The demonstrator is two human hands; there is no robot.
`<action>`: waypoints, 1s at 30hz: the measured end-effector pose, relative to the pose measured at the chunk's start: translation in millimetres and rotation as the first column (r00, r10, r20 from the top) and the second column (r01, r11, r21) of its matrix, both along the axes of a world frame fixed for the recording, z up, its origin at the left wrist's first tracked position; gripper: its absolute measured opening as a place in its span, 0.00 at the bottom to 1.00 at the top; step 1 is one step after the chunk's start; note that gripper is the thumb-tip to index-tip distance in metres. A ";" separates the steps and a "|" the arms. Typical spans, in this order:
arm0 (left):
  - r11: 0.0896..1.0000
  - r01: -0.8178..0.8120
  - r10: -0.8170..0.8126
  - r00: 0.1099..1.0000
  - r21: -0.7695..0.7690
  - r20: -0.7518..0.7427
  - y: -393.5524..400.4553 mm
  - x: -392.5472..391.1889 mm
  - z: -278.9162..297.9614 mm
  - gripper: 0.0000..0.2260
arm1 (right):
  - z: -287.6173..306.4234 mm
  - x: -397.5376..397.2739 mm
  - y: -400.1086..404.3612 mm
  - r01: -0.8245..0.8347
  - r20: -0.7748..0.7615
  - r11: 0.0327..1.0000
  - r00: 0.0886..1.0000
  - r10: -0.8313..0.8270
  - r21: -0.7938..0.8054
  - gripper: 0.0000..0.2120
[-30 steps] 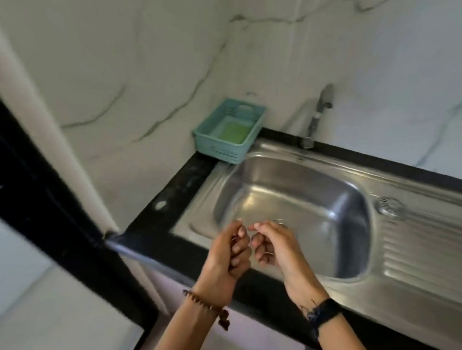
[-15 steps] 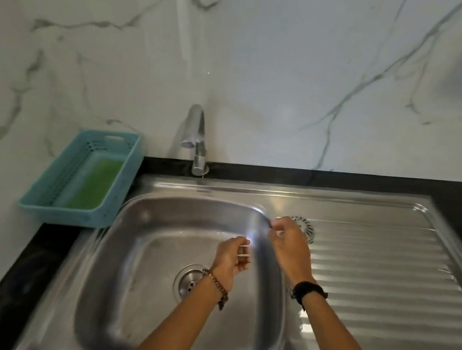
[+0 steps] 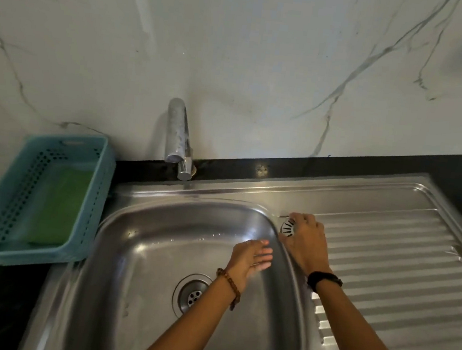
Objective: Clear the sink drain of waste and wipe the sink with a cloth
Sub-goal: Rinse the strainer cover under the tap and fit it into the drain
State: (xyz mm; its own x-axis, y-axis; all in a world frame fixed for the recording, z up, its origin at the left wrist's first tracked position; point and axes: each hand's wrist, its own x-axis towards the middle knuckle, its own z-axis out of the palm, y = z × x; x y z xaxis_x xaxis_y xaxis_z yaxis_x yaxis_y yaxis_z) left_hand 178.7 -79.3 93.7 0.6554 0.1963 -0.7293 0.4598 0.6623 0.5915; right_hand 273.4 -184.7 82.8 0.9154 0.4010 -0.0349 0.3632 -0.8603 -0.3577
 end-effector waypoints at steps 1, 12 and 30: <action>1.000 0.010 -0.009 1.000 -0.018 0.029 1.8 -1.6 0.3 0.08 | 2.0 -3.7 2.6 0.012 -0.016 1.000 1.000 -0.012 0.004 0.25; 0.964 -0.141 0.162 0.984 -0.226 0.076 56.2 -36.4 -18.6 0.07 | 7.8 -84.7 73.4 -0.077 -0.174 0.945 0.975 0.137 0.317 0.24; 0.969 -0.230 0.236 0.969 -0.088 0.070 158.2 -84.1 -7.8 0.06 | 34.7 -42.2 225.7 -0.336 0.153 0.878 0.941 0.301 0.342 0.13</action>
State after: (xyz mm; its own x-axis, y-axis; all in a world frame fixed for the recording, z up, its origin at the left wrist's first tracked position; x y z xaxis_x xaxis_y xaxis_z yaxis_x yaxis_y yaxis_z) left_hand 94.6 78.8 85.8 0.6551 0.2945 -0.6958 0.2407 0.7916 0.5617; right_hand 231.3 41.0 117.5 0.7277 0.6409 0.2444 0.6424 -0.5120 -0.5702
